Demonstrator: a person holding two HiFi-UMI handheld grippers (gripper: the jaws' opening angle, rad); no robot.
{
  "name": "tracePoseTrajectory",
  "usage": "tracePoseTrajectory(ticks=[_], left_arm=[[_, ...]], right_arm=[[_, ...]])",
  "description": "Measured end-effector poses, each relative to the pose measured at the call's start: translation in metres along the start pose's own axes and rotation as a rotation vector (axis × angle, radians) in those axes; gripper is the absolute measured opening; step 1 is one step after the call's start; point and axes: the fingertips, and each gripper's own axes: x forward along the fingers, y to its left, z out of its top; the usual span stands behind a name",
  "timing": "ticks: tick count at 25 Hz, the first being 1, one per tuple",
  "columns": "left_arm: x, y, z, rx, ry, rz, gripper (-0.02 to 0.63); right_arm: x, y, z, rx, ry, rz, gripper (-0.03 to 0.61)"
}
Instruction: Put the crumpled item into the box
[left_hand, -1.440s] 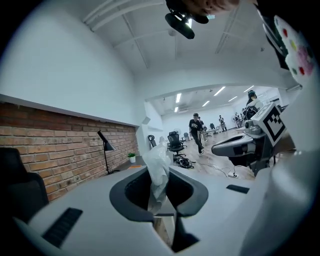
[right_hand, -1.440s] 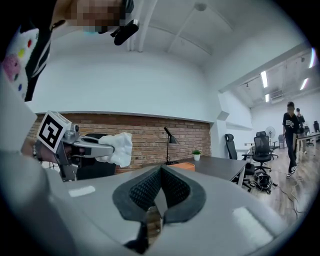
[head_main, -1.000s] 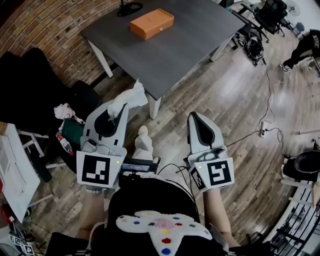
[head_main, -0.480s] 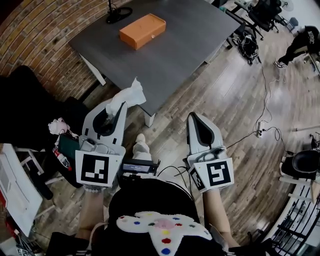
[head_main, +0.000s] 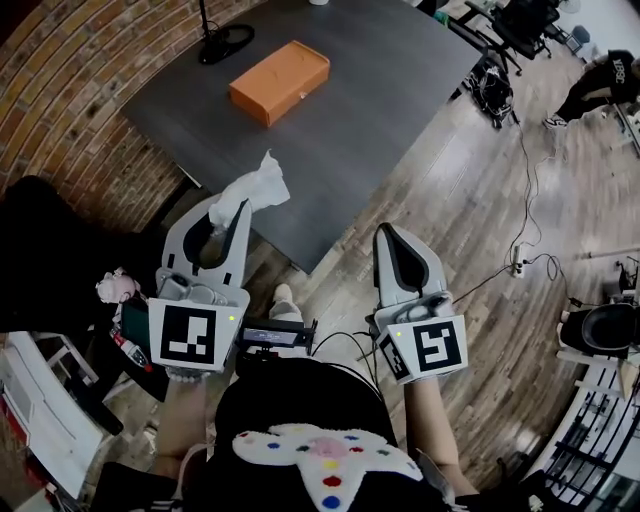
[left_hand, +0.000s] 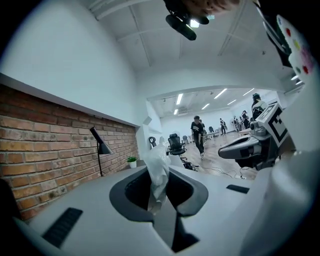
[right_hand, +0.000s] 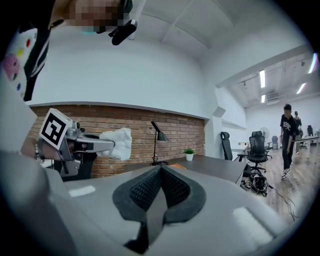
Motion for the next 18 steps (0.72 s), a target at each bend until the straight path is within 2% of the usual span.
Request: tracePoseTrajectory(ticks=[6,13,18], left_arm=[[0.037,0.039,0.001,0.005,-0.003,-0.032,0.055],[0.067,0.063,-0.007,-0.006,0.006,-0.064,0.055],[0.08,0.077,-0.017,-0.016,0.028,-0.061,0.055]], right_arm=[[0.053,-0.004,0.008,0.001,0.01,-0.028,-0.006],[0.094,-0.015,0.008,-0.004,0.019,-0.056,-0.006],[0.12,-0.017,0.002,-0.018,0.042,-0.028,-0.005]])
